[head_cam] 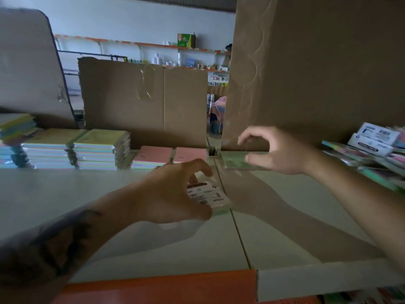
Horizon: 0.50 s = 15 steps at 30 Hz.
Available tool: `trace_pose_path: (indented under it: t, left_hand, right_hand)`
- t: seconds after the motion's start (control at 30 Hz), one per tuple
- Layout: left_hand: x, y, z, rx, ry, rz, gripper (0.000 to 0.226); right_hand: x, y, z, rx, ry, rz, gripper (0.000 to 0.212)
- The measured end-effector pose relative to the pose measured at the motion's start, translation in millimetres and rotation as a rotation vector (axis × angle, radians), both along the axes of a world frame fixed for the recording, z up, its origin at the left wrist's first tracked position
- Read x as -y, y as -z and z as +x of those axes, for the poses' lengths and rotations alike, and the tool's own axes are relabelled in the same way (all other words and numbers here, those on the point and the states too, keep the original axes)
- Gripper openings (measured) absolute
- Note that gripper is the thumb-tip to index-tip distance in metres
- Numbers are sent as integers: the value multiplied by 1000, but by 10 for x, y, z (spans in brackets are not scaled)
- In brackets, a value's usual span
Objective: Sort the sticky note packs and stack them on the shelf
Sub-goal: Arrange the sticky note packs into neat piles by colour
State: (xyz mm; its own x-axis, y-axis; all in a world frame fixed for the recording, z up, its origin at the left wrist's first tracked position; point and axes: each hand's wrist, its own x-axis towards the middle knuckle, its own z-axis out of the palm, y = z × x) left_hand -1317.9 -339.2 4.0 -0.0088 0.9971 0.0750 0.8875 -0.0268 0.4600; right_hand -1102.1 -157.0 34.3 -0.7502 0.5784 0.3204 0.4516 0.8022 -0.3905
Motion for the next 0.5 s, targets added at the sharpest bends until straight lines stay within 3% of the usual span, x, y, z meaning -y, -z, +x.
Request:
trace_pose_path:
  t: [0.2, 0.3, 0.4, 0.5]
  left_hand:
    - [-114, -110, -153, 550, -83, 90, 44]
    - [-160, -87, -238, 713, -182, 86, 66]
    - [-181, -57, -291, 886, -210, 50, 84]
    - [-207, -92, -248, 965, -180, 28, 75]
  right_hand:
    - [382, -154, -452, -33, -362, -325, 32]
    - [377, -58, -495, -143, -406, -436, 33]
    - [346, 90, -548, -226, -394, -397, 25]
    - [335, 147, -572, -344, -343, -414, 17]
